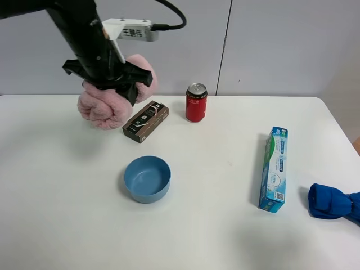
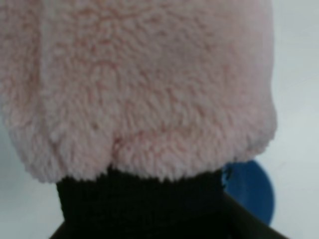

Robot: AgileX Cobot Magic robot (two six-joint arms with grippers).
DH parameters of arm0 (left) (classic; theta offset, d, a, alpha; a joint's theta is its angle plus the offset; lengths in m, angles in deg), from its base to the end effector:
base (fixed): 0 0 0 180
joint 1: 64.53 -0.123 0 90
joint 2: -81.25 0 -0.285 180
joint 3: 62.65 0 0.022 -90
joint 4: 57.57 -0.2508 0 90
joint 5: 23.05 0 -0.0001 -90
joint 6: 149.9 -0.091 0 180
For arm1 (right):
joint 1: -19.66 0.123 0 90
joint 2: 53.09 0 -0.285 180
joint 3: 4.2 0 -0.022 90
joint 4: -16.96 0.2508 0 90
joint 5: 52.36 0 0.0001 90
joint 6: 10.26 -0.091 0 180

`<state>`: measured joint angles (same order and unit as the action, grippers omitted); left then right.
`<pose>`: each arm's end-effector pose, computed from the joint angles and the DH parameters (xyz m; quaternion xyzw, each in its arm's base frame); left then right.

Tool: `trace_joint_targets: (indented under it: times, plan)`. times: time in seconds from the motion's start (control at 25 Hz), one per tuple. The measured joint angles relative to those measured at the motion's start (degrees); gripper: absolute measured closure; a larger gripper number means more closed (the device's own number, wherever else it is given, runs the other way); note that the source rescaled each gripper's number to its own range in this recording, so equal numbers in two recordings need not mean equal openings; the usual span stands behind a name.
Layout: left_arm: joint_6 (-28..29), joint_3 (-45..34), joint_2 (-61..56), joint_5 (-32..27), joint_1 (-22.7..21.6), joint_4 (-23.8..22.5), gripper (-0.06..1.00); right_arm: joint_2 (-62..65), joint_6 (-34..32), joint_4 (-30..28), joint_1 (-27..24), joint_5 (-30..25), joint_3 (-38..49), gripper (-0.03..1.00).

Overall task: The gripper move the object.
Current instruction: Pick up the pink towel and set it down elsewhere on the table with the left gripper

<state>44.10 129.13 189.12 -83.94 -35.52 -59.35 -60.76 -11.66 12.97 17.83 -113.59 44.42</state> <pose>0.3289 -0.1795 0.3058 0.1326 0.9708 -0.0594 0.1911 -0.0057 -0.0054 0.2766 0.0256 0.8541 -0.0367 0.5182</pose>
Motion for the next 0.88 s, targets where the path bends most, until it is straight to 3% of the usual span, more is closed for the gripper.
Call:
trace_joint_targets:
  times: [0.32,0.52,0.72,0.88]
  plan:
    - [3.43,-29.94,-15.54,22.51,-9.33,2.77,0.93,0.0,0.0,0.0,0.0,0.0,0.0,-0.03]
    - [5.02,-45.05,-17.9,35.32,-14.96,2.91,0.93,0.0,0.0,0.0,0.0,0.0,0.0,-0.03]
    - [5.1,-53.01,-16.24,49.65,-16.95,2.96,0.93,0.0,0.0,0.0,0.0,0.0,0.0,-0.03]
    - [5.12,-54.08,-11.91,55.46,-16.95,2.98,0.93,0.0,0.0,0.0,0.0,0.0,0.0,-0.03]
